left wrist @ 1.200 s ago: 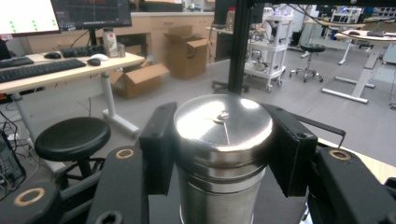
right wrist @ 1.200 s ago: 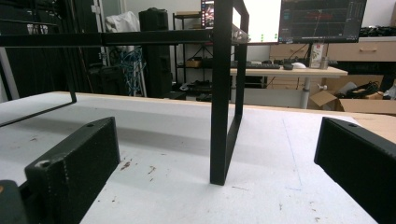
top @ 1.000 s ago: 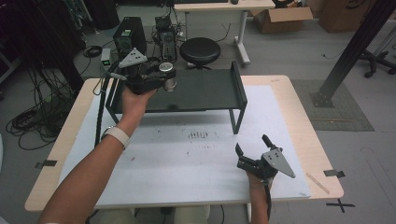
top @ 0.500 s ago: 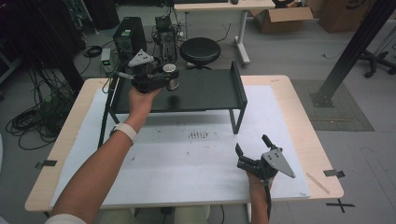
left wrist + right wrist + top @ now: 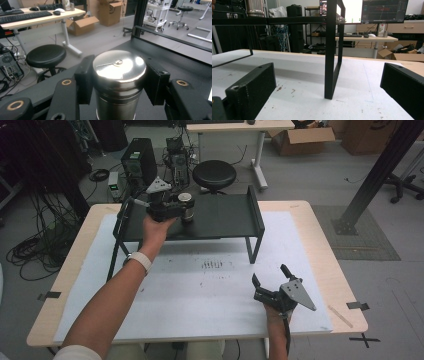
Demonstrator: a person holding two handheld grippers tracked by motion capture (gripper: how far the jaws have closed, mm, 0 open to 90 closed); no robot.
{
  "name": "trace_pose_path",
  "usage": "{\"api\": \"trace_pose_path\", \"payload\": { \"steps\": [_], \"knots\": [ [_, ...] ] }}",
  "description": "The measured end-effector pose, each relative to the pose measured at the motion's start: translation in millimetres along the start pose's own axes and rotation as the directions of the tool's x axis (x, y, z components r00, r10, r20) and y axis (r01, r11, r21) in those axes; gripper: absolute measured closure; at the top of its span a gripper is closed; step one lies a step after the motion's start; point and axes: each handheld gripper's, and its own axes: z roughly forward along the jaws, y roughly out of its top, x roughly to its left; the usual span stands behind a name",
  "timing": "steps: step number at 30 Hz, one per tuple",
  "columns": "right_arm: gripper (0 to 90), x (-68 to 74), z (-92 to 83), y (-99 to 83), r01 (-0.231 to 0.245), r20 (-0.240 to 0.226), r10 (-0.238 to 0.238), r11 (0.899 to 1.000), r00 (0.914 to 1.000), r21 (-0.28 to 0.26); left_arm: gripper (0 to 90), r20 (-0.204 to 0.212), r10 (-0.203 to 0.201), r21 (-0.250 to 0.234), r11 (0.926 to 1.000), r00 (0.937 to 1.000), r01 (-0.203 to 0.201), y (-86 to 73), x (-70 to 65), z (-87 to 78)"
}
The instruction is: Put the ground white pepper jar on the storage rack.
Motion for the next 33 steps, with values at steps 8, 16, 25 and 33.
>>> {"api": "trace_pose_path", "payload": {
  "steps": [8,16,25,33],
  "knots": [
    [0.0,0.1,0.1,0.0,0.001,0.0,-0.001,1.0,1.0,0.001,48.9,-0.011,0.008,0.026,0.9996,0.9999,-0.008,-2.3,1.2,1.5],
    [0.0,0.2,0.1,0.0,0.001,0.0,-0.001,1.0,1.0,0.002,48.8,-0.013,0.009,0.025,0.9997,0.9999,-0.008,-2.8,0.7,1.7],
    [0.0,0.3,0.1,0.0,0.001,0.0,-0.001,1.0,1.0,0.001,48.7,-0.009,0.011,0.021,0.9997,0.9999,-0.01,-4.1,0.8,1.2],
    [0.0,0.3,0.1,0.0,0.002,0.0,-0.002,1.0,1.0,0.002,43.1,-0.015,-0.002,0.016,0.9999,0.9999,0.003,-4.5,2.1,0.0]
  ]
}}
